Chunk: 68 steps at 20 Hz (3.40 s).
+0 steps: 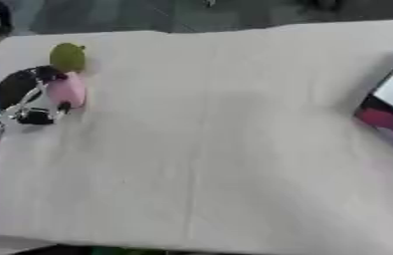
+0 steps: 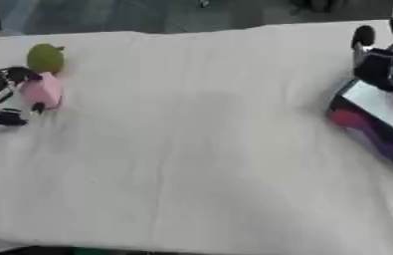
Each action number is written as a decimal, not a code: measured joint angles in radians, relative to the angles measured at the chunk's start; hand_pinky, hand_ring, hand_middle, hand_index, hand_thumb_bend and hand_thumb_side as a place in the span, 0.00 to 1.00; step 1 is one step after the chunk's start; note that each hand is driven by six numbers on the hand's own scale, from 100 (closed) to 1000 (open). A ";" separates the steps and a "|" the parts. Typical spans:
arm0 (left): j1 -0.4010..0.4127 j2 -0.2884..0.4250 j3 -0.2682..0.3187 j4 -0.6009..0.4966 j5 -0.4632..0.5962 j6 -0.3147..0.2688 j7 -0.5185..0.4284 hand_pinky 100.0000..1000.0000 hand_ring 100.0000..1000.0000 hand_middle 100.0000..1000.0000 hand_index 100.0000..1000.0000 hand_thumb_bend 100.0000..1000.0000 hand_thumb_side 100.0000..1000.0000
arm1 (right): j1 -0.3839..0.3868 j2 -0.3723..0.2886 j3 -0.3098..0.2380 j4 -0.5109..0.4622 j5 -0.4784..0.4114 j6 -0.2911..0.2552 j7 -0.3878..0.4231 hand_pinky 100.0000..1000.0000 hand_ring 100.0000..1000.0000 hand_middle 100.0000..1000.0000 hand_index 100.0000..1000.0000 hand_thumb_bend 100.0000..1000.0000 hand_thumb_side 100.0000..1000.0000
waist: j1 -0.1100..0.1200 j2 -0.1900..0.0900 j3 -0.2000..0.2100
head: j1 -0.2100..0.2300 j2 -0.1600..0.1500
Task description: Pick up the objects with one hand, pass them to the other hand, and then place them into the box on the other side of the table.
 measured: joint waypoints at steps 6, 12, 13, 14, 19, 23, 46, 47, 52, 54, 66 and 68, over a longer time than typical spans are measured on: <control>0.039 -0.007 -0.050 -0.241 0.507 -0.107 -0.374 0.50 0.32 0.28 0.36 0.00 0.21 | -0.019 0.001 0.046 0.000 -0.058 -0.029 0.052 0.87 0.85 0.79 0.96 0.29 0.28 | -0.004 -0.023 0.023 | -0.061 0.006; 0.035 -0.048 -0.077 -0.397 1.087 0.120 -0.865 0.49 0.31 0.28 0.36 0.00 0.20 | -0.066 0.029 0.099 0.000 -0.119 -0.057 0.092 0.87 0.86 0.81 0.97 0.39 0.28 | -0.013 -0.025 0.035 | -0.110 0.009; 0.027 -0.058 -0.080 -0.417 1.164 0.187 -0.932 0.49 0.31 0.28 0.36 0.00 0.20 | -0.077 0.037 0.108 0.000 -0.127 -0.064 0.099 0.88 0.87 0.82 0.97 0.41 0.27 | -0.014 -0.025 0.036 | -0.116 0.010; 0.018 -0.070 -0.086 -0.435 1.229 0.246 -0.991 0.49 0.31 0.28 0.35 0.00 0.20 | -0.087 0.044 0.117 0.000 -0.135 -0.071 0.105 0.88 0.87 0.82 0.97 0.42 0.27 | -0.014 -0.025 0.036 | -0.120 0.010; -0.037 -0.151 -0.153 -0.499 1.375 0.406 -1.151 0.49 0.31 0.27 0.35 0.00 0.19 | -0.126 0.086 0.154 0.000 -0.159 -0.103 0.138 0.88 0.89 0.85 0.98 0.47 0.26 | -0.016 -0.025 0.036 | -0.129 0.013; -0.061 -0.218 -0.204 -0.545 1.402 0.451 -1.197 0.49 0.31 0.28 0.35 0.00 0.20 | -0.132 0.110 0.170 -0.001 -0.156 -0.111 0.156 0.89 0.90 0.86 0.99 0.47 0.25 | -0.017 -0.025 0.038 | -0.124 0.013; -0.119 -0.418 -0.302 -0.602 1.350 0.491 -1.236 0.49 0.31 0.27 0.35 0.00 0.22 | -0.136 0.184 0.215 -0.001 -0.192 -0.035 0.122 0.86 0.86 0.82 0.99 0.49 0.25 | -0.026 -0.015 0.043 | -0.108 -0.006; -0.122 -0.422 -0.303 -0.606 1.352 0.494 -1.240 0.49 0.31 0.27 0.35 0.00 0.22 | -0.136 0.185 0.217 -0.001 -0.198 -0.027 0.118 0.86 0.86 0.82 0.99 0.50 0.25 | -0.026 -0.015 0.043 | -0.109 -0.006; -0.132 -0.439 -0.317 -0.628 1.378 0.514 -1.259 0.49 0.31 0.27 0.35 0.00 0.23 | -0.135 0.188 0.223 -0.001 -0.224 0.015 0.097 0.85 0.85 0.81 0.99 0.50 0.25 | -0.026 -0.014 0.043 | -0.118 -0.006; -0.135 -0.442 -0.322 -0.640 1.391 0.521 -1.266 0.49 0.31 0.27 0.35 0.00 0.23 | -0.132 0.192 0.226 -0.001 -0.236 0.037 0.086 0.84 0.84 0.80 0.99 0.50 0.25 | -0.026 -0.014 0.044 | -0.122 -0.006; -0.140 -0.453 -0.345 -0.707 1.450 0.560 -1.303 0.49 0.31 0.27 0.35 0.00 0.24 | -0.117 0.193 0.235 -0.001 -0.298 0.110 0.013 0.84 0.84 0.79 0.98 0.50 0.25 | -0.026 -0.014 0.047 | -0.137 -0.006; -0.140 -0.454 -0.345 -0.713 1.456 0.564 -1.305 0.49 0.31 0.27 0.35 0.00 0.24 | -0.117 0.193 0.237 -0.003 -0.303 0.114 0.009 0.83 0.83 0.78 0.98 0.50 0.25 | -0.026 -0.014 0.047 | -0.139 -0.006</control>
